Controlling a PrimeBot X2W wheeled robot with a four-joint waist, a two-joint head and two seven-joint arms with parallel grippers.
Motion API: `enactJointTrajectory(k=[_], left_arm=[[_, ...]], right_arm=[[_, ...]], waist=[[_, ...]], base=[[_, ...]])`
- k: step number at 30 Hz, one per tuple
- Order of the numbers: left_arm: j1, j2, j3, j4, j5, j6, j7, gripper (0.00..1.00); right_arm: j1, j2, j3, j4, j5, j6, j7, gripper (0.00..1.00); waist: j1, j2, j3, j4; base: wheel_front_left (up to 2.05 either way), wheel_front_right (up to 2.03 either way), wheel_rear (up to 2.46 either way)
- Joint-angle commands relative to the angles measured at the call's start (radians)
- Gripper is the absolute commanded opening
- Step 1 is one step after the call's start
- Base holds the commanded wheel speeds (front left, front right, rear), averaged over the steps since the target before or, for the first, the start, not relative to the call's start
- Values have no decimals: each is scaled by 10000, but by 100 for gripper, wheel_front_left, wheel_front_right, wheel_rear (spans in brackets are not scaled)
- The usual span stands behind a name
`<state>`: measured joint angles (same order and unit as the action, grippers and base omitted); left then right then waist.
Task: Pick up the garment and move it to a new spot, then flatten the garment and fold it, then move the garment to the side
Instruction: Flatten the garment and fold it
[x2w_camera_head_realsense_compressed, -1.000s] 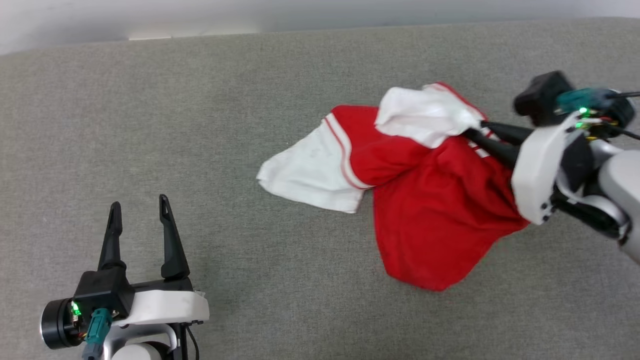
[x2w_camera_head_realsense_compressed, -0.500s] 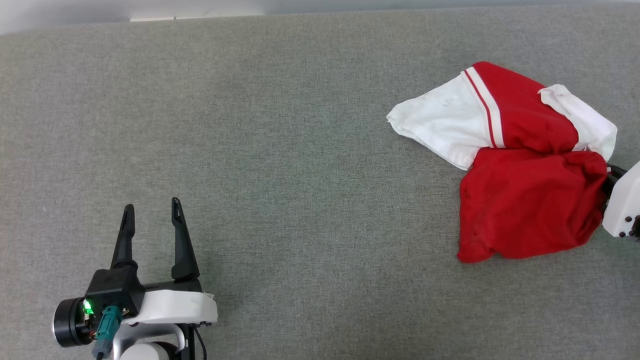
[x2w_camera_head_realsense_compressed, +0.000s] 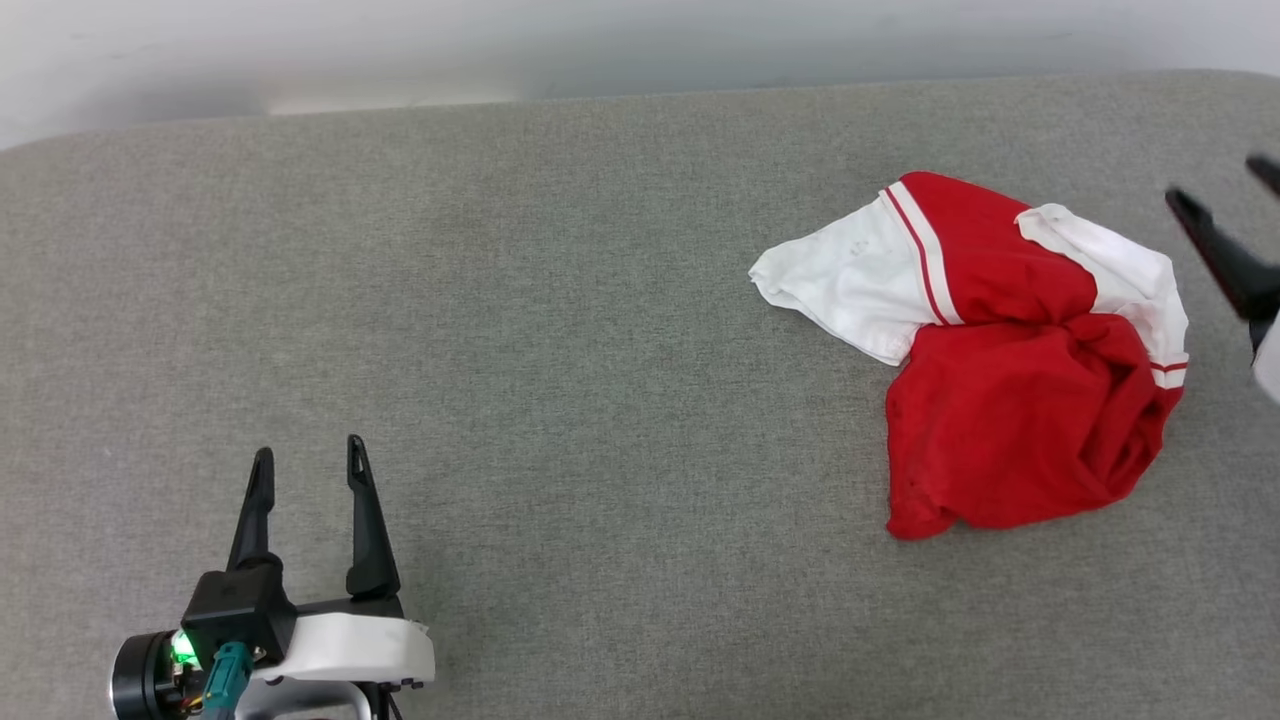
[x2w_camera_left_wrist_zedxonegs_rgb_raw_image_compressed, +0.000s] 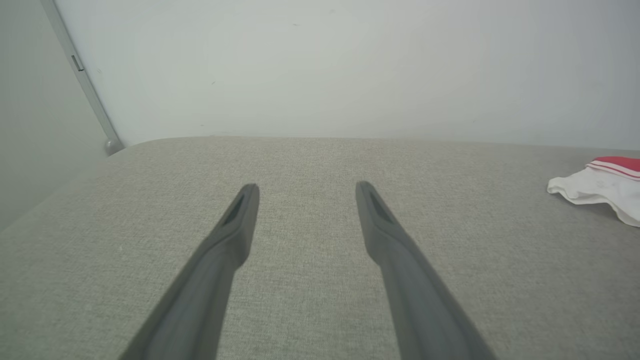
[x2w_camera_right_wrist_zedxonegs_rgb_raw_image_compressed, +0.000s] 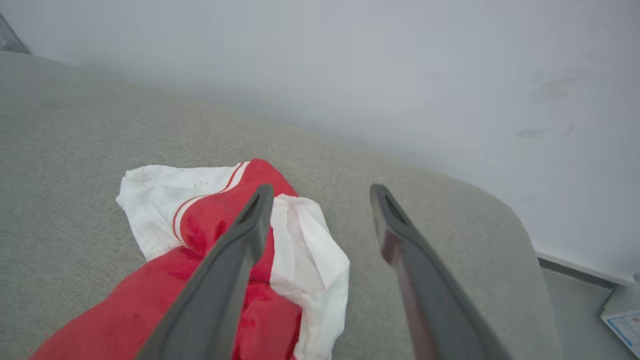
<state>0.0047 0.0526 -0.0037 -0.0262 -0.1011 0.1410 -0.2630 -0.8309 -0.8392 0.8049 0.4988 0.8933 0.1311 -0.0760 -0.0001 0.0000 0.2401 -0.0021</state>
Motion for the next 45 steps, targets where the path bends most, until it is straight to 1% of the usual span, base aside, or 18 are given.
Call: enactJointTrajectory(k=[1, 4, 6, 8, 10, 13, 15, 17, 20, 24, 27, 32, 33, 34, 35, 38, 41, 45], left_arm=[[112, -12, -24, -10, 15, 13, -25, 100], [88, -17, -74, -69, 40, -8, -25, 100], [17, -23, -135, -66, 53, -15, -25, 100], [-85, -20, -198, -48, 40, -22, -25, 100], [-155, -24, -280, -36, -7, -16, -25, 100], [-288, -25, -412, -4, -92, 14, -25, 100], [-432, -24, -491, -1, -159, 39, -25, 100], [-528, -25, -591, 27, -205, 68, -25, 100], [-762, -27, -732, 55, -304, 88, -25, 100], [-1026, -26, -854, 53, -435, 149, -25, 100], [-1189, -26, -893, 52, -486, 185, -25, 100], [-1288, -27, -838, 82, -477, 235, -25, 100], [-1270, -27, -813, 90, -458, 240, -25, 100], [-1250, -27, -781, 98, -437, 228, -25, 100], [-1228, -25, -741, 103, -408, 205, -25, 100], [-1112, -26, -641, 133, -313, 152, -25, 100], [-930, -26, -501, 111, -246, 122, -25, 100], [-682, -24, -336, 62, -200, 111, -25, 100]], right_arm=[[-207, -9, -40, -223, -130, -7, 118, 100], [-644, -111, 1, -1557, -615, -7, 1256, 100], [-1138, -235, 253, -2287, -1130, -9, 2291, 100], [-1513, -78, 680, -2835, -1203, -7, 3542, 100], [-1935, 22, 1180, -3145, -1067, -9, 4913, 100], [-2600, 129, 2016, -3294, -812, -9, 6658, 100], [-2988, 193, 2597, -3172, -696, -7, 7604, 100], [-3356, 220, 3070, -2940, -533, -9, 8281, 100], [-3701, 417, 3581, -2319, -334, -7, 8711, 100], [-3773, 759, 4002, -1459, -162, -7, 8502, 100], [-3426, 1021, 4266, -863, 46, -7, 8299, 100], [-2564, 1239, 4792, -301, 83, -2, 8268, 100], [-2474, 1267, 4828, -264, 101, -2, 8112, 47], [-2467, 1310, 4833, -224, 126, -2, 7875, 21], [-2503, 1339, 4822, -191, 199, -2, 7662, 0], [-2864, 1307, 4709, -249, 227, -1, 6753, 0], [-3209, 1198, 4375, -492, 445, -7, 5685, 0], [-3443, 884, 4165, -940, 700, -6, 4750, 0]], waist=[[1, 0, -3, 24], [1, 0, 43, 131], [1, 0, 133, 247], [1, 0, 224, 359], [1, 0, 328, 475], [1, 0, 535, 672], [1, 0, 713, 797], [1, 0, 911, 930], [1, 0, 1243, 1120], [1, 0, 1675, 1336], [1, 0, 1891, 1420], [1, 0, 1960, 1380], [1, 0, 1934, 1342], [1, 0, 1893, 1296], [1, 0, 1834, 1243], [1, 0, 1557, 1079], [1, 0, 1193, 921], [1, 0, 757, 743]], base=[[0, 0, 0], [0, 0, 0], [0, 0, 0], [0, 0, 0], [0, 0, 0], [0, 0, 0], [0, 0, 0], [0, 0, 0], [0, 0, 0], [0, 0, 0], [0, 0, 0], [0, 0, 0], [0, 0, 0], [0, 0, 0], [0, 0, 0], [0, 0, 0], [0, 0, 0], [0, 0, 0]])
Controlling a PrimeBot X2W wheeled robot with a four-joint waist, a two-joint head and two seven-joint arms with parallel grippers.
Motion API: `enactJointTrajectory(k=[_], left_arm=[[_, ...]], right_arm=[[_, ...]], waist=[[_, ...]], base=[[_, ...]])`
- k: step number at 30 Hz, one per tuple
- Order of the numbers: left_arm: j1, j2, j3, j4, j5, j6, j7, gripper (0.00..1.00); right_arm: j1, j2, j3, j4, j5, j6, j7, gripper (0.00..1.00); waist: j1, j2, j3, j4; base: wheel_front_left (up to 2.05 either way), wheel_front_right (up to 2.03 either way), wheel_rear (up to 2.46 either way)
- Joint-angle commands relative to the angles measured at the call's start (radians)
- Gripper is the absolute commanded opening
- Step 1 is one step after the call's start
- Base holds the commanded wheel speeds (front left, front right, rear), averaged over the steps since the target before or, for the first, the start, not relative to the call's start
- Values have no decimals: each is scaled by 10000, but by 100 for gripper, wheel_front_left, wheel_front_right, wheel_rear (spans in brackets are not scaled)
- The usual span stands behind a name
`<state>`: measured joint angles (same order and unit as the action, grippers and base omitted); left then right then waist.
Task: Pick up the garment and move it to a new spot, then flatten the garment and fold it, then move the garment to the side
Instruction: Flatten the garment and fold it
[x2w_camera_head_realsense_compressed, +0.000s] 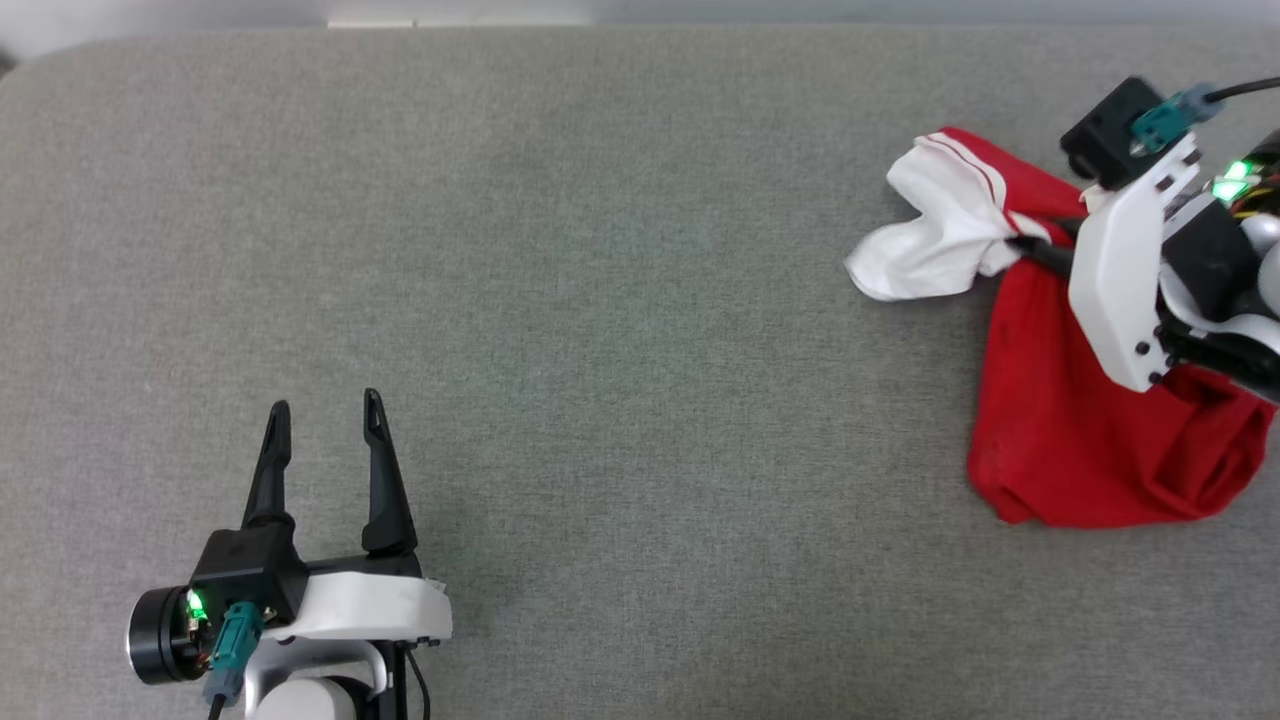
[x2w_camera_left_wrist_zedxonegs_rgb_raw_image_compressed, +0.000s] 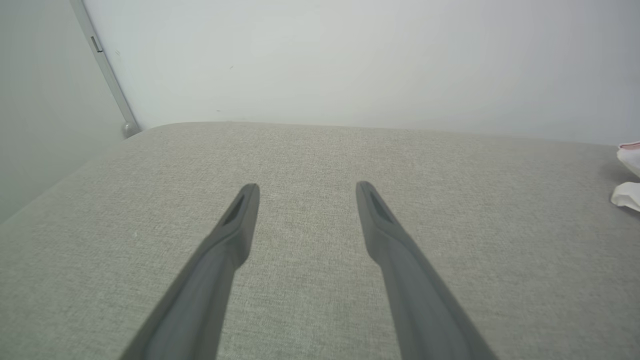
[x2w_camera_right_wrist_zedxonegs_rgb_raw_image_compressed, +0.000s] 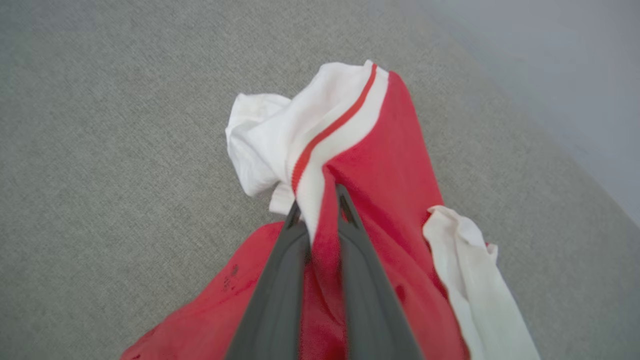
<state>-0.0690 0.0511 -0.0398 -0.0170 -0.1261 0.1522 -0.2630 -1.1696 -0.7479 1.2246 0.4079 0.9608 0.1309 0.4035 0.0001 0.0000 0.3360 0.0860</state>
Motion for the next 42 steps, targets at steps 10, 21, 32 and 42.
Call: enactJointTrajectory(k=[10, 21, 32, 42], left_arm=[[425, -11, 49, -149, 39, 25, -25, 100], [260, -9, 4, -173, -78, 79, -25, 100], [69, -10, -77, -44, -172, 170, -25, 100], [360, -10, 79, 47, -82, 192, -25, 100]], right_arm=[[-601, 433, -577, -1474, 540, -4, -1137, 0], [-675, 3270, 184, -804, 321, -5, -1461, 0], [2125, 4433, 546, -924, -1561, -4, 1096, 0], [1948, 3698, 558, -1670, -2362, -5, 145, 100]], waist=[[-1, 0, -574, -17], [-1, 0, -243, 492], [-1, 0, 50, 645], [-1, 0, -381, 215]], base=[[0, 0, 0], [0, 0, 0], [0, 0, 0], [0, 0, 0]])
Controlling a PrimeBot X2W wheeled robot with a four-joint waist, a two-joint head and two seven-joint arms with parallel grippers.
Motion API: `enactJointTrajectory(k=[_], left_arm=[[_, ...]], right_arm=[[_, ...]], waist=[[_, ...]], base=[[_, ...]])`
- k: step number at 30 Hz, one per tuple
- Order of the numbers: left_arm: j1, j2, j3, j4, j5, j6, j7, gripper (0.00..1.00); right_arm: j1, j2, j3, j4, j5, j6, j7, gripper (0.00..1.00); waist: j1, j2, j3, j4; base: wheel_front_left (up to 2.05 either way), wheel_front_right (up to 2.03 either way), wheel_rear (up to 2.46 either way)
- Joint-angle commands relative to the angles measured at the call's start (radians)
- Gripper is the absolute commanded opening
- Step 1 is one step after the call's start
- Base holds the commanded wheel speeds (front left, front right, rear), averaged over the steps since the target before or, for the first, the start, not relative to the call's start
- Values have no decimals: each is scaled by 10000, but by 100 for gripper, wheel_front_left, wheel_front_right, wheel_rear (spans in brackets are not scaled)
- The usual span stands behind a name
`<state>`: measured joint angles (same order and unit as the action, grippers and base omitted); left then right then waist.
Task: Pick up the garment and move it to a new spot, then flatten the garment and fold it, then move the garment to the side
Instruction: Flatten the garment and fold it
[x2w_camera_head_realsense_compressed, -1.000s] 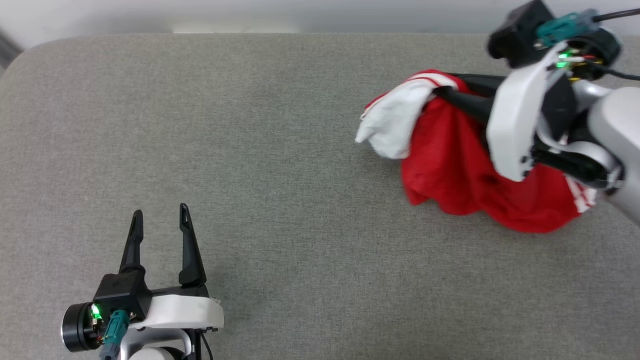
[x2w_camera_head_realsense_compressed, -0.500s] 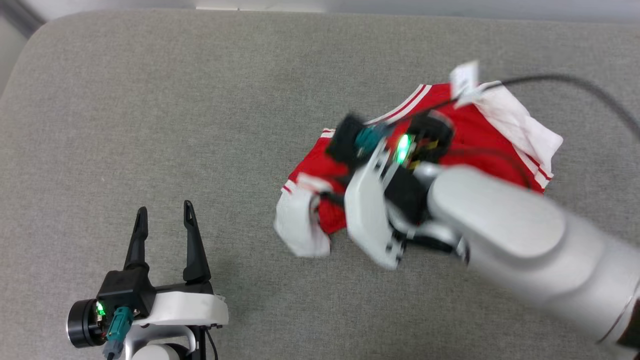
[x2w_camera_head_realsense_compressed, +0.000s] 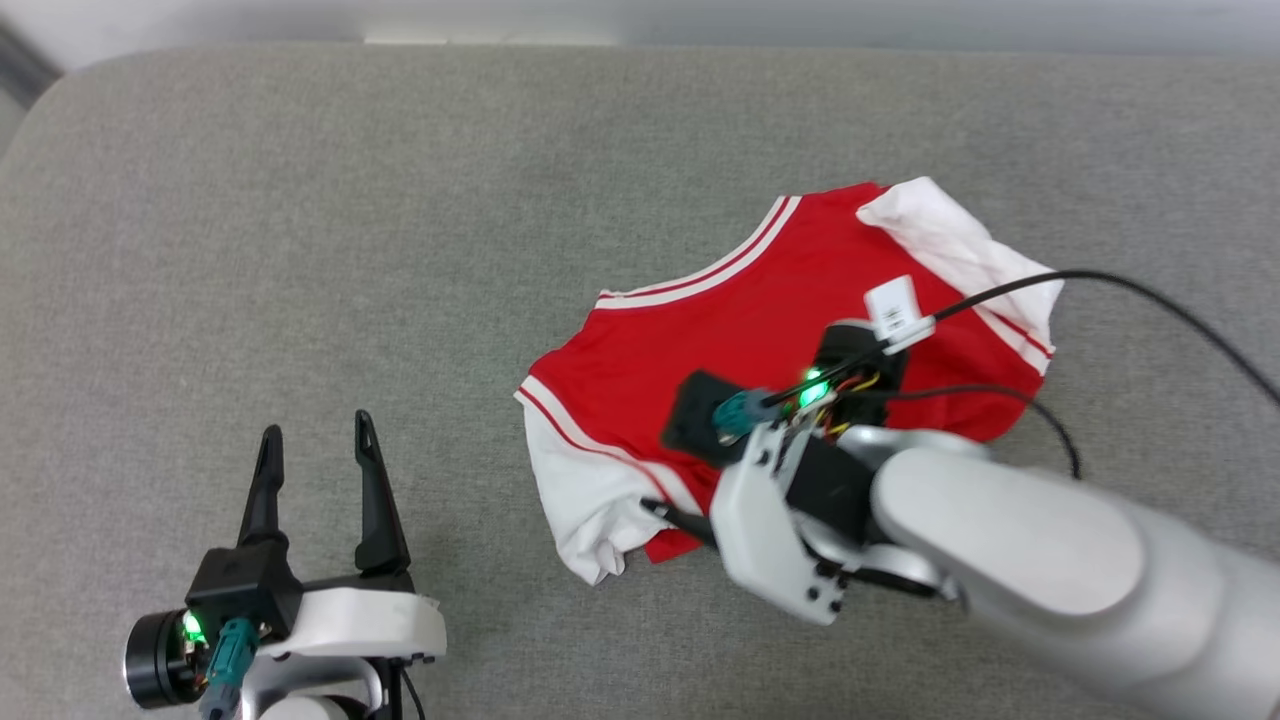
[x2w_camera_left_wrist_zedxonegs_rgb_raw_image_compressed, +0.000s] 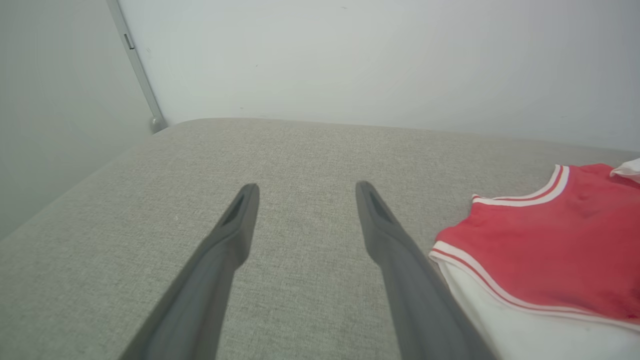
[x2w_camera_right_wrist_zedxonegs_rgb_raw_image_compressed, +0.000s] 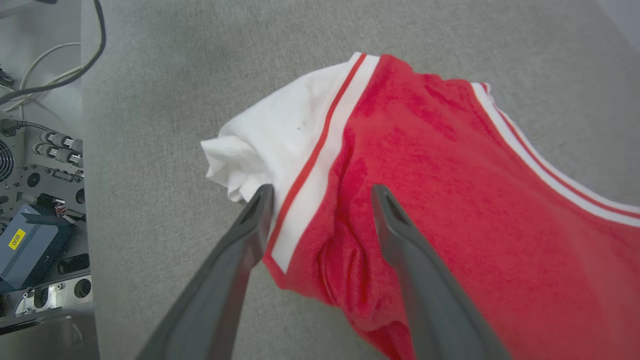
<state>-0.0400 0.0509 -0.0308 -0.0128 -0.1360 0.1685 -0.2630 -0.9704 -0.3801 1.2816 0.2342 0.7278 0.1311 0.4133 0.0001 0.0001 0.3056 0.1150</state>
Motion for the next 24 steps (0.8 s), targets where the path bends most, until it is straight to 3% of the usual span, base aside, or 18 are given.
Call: enactJointTrajectory(k=[1, 5, 13, 18, 24], left_arm=[[134, -8, 19, -2, 38, 27, -25, 100], [381, -9, 141, -78, 101, 50, -25, 100], [578, -8, 112, -254, 94, 69, -25, 100], [421, -8, -26, -434, 67, 77, -25, 100], [173, -8, -132, -622, 86, 101, -25, 100]], right_arm=[[-184, -180, -13, -108, -20, -7, -127, 100], [-752, -1124, -49, -789, 114, -7, -790, 100], [-1773, -2783, -1417, -1039, 439, -7, -1087, 100], [-2297, -3452, -1799, -314, 935, -7, 3, 100], [-2851, -3746, -1430, 978, 1498, -7, 1871, 100]], waist=[[-1, -1, -158, -129], [-1, -1, -453, -345], [-1, -1, -563, -504], [-1, -1, -357, -387], [-1, -1, 102, -157]], base=[[0, 0, 0], [0, 0, 0], [0, 0, 0], [0, 0, 0], [0, 0, 0]])
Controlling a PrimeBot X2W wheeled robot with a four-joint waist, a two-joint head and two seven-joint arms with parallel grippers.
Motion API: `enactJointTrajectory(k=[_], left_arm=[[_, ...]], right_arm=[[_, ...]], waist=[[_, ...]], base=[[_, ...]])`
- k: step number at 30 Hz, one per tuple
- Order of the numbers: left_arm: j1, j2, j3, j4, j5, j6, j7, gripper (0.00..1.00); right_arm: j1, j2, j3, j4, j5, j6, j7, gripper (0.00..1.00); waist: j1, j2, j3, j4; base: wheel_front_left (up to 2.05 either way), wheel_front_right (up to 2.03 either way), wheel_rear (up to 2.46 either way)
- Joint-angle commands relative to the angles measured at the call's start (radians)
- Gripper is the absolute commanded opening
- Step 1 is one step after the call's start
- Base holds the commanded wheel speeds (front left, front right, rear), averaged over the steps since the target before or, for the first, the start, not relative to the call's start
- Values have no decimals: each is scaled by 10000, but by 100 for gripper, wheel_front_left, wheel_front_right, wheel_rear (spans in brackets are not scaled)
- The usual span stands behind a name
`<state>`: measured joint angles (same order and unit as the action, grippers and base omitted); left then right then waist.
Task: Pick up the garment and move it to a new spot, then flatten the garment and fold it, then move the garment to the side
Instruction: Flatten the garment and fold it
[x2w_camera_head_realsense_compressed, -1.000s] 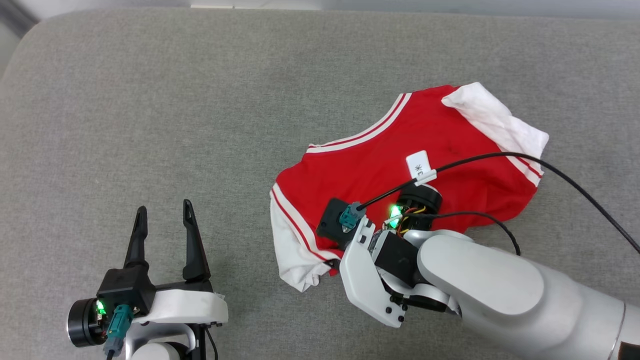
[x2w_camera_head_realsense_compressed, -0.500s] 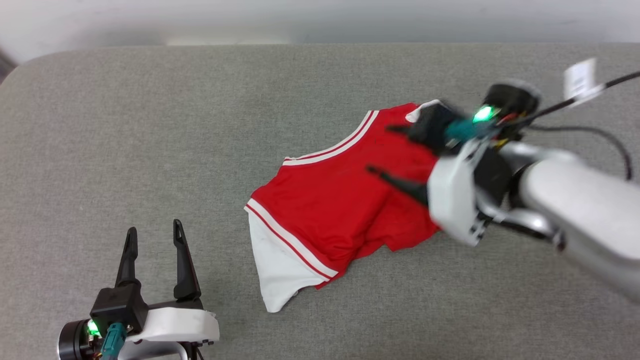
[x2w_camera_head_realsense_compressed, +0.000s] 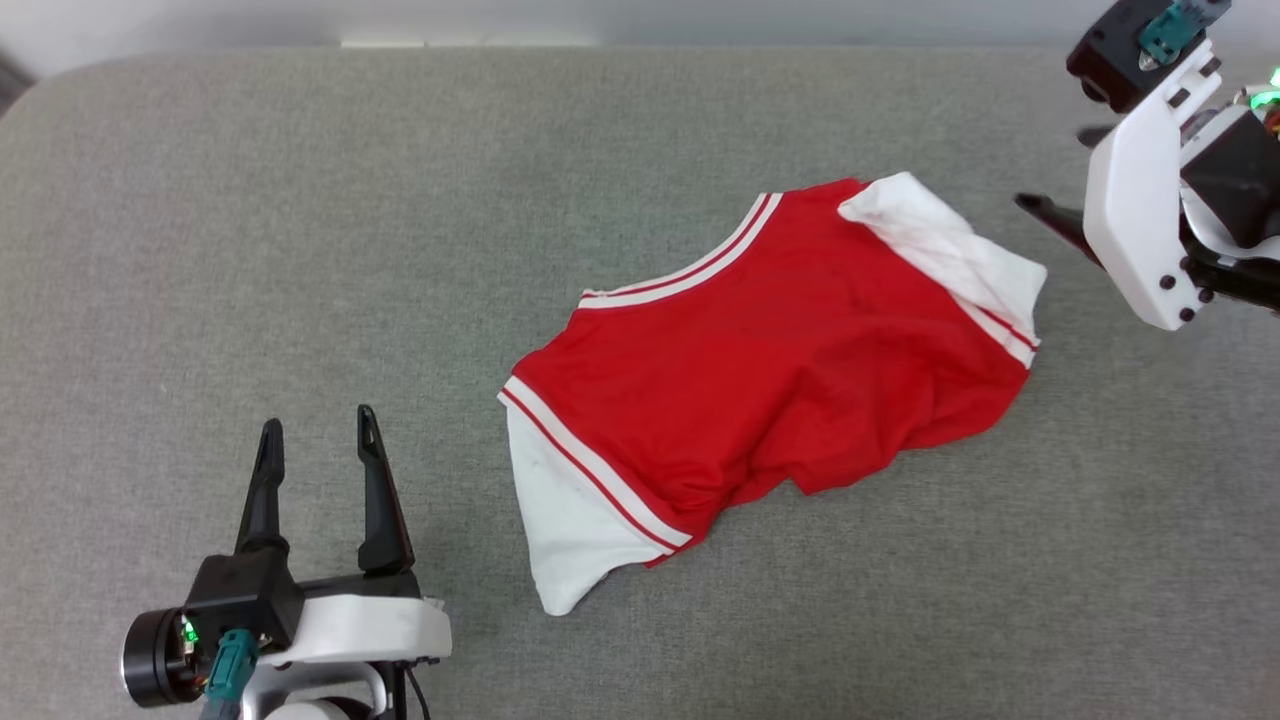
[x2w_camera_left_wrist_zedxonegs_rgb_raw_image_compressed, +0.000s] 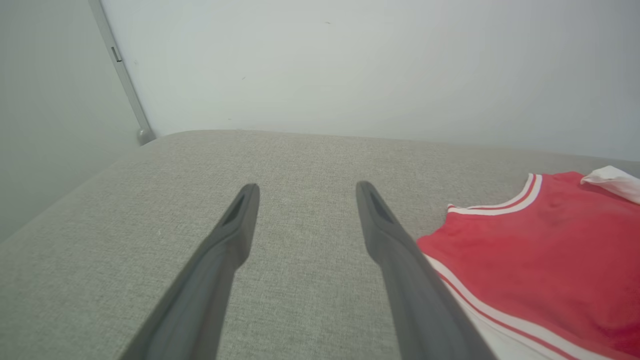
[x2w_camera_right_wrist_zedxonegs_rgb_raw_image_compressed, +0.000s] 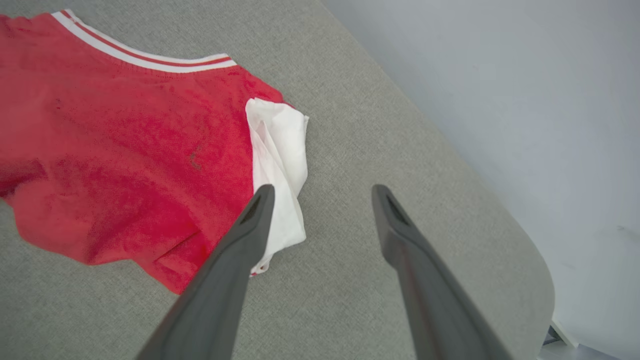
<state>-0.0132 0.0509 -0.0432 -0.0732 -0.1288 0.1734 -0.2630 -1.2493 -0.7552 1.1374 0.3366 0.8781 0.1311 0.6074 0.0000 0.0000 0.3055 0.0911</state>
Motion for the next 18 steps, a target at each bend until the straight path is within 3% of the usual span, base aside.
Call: enactJointTrajectory(k=[1, 5, 16, 17, 18], left_arm=[[-165, -8, -28, -51, 11, 51, -25, 100], [-386, -6, -169, -143, -37, 90, -25, 100], [-975, -8, -385, -189, 17, 182, -25, 100], [-962, -10, -364, -180, 35, 187, -25, 100], [-937, -8, -342, -162, 38, 199, -25, 100]], right_arm=[[-105, 20, 103, 170, 130, -7, 183, 100], [-98, 367, 366, 998, 505, -7, 651, 100], [1218, 1468, 1160, 2942, 822, 8, 398, 100], [1242, 1529, 1177, 2986, 812, 8, 166, 18], [1188, 1553, 1148, 3031, 781, 7, -139, 0]], waist=[[0, 0, 195, 132], [0, 0, 608, 308], [0, 0, 1258, 568], [0, 0, 1230, 540], [0, 0, 1183, 504]], base=[[0, 0, 0], [0, 0, 0], [0, 0, 0], [0, 0, 0], [0, 0, 0]])
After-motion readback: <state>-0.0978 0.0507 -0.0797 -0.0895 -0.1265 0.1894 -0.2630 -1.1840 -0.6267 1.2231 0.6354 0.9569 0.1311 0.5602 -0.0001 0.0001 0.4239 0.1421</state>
